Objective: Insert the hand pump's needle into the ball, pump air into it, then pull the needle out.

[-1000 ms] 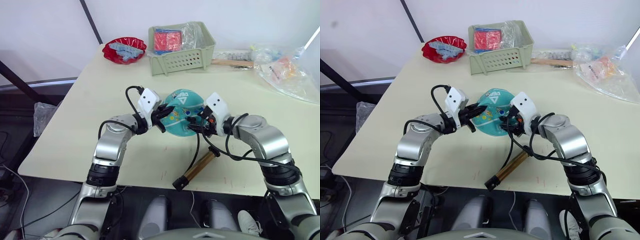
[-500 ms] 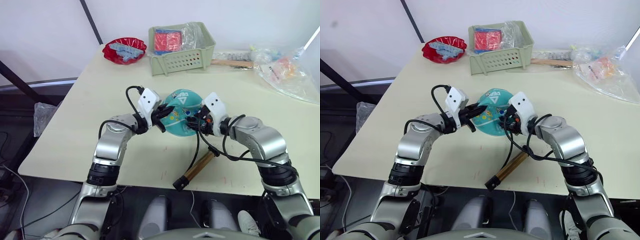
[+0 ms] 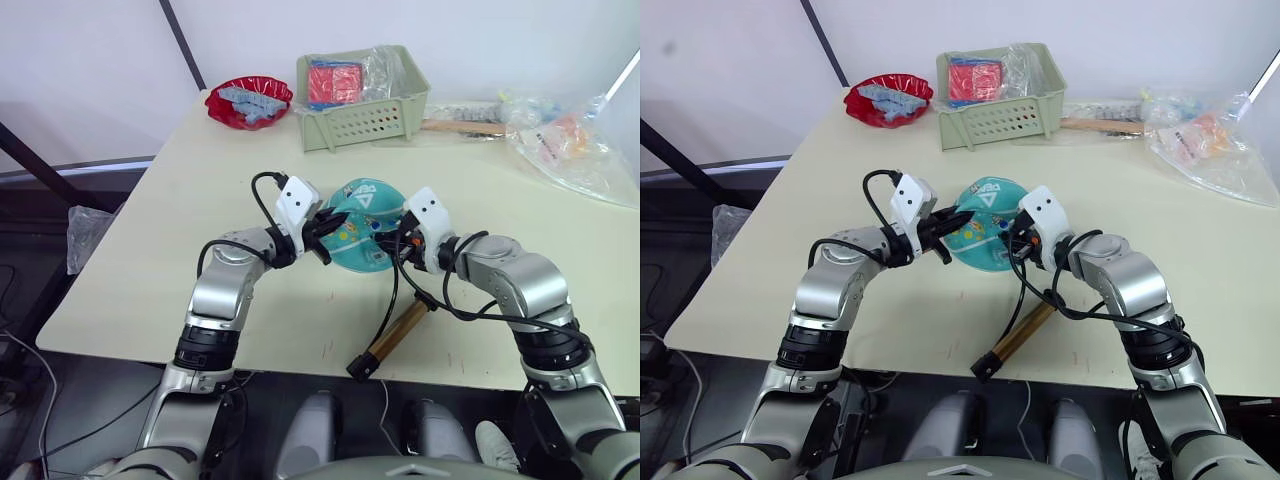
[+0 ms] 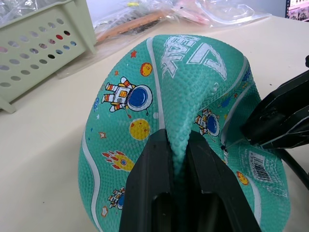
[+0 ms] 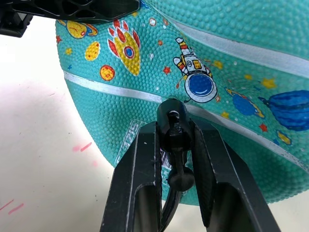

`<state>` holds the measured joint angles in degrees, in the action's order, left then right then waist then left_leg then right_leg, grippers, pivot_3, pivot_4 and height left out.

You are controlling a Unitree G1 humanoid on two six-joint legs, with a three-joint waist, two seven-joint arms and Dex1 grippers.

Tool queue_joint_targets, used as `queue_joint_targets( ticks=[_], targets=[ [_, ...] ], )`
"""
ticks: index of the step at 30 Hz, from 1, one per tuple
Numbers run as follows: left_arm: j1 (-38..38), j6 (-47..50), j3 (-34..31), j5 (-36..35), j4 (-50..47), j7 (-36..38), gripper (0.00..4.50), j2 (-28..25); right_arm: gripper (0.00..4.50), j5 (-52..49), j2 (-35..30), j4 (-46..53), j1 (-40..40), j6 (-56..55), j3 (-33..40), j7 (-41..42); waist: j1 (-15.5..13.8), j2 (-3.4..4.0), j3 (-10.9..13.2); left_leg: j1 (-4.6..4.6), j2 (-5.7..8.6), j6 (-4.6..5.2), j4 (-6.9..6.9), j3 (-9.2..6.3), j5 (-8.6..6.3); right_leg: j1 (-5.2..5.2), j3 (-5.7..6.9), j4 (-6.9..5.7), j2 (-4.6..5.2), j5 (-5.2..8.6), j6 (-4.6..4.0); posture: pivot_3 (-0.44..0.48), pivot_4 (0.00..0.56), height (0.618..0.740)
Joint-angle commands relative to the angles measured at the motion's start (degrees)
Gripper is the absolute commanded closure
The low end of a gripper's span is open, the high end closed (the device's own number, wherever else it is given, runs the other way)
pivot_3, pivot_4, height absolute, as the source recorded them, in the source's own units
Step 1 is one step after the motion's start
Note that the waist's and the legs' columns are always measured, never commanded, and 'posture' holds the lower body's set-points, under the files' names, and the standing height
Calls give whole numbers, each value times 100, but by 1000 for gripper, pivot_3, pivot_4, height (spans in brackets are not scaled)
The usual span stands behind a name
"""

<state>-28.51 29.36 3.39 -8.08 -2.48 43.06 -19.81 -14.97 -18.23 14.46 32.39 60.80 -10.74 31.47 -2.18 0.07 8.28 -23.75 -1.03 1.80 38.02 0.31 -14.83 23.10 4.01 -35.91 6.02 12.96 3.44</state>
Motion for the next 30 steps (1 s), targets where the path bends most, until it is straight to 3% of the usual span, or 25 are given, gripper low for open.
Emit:
queue_joint_targets(
  ticks=[1, 15, 23, 30],
  targets=[
    [251, 190, 536, -4, 315, 169, 4500, 67, 4173, -57, -4, 90, 90, -170, -18, 0, 1, 0, 0, 0, 0, 0, 3, -1, 0, -1, 0, -1, 0, 0, 0, 0, 150, 738],
    [186, 145, 564, -8, 444, 170, 4500, 133, 4173, 660, -942, -210, 1263, -225, -1869, 932, 46, 2, -2, 5, 0, 1, 29, -23, 0, -24, -5, -6, -13, 0, 0, 0, 150, 738],
    [214, 184, 556, -45, 397, 109, 4500, 189, 4173, 1081, -799, -980, 1838, -242, -2546, 1163, 119, 6, -15, 23, 6, 1, 34, -55, 0, -50, -7, -4, -23, 0, -1, 0, 150, 738],
    [248, 195, 555, -75, 372, 59, 4500, 213, 4173, 1437, -491, -1525, 2005, -378, -2875, 1263, 158, 9, -27, 108, 5, 1, 29, -74, 0, -122, -18, -3, -23, 20, 16, 0, 150, 738]
  ],
)
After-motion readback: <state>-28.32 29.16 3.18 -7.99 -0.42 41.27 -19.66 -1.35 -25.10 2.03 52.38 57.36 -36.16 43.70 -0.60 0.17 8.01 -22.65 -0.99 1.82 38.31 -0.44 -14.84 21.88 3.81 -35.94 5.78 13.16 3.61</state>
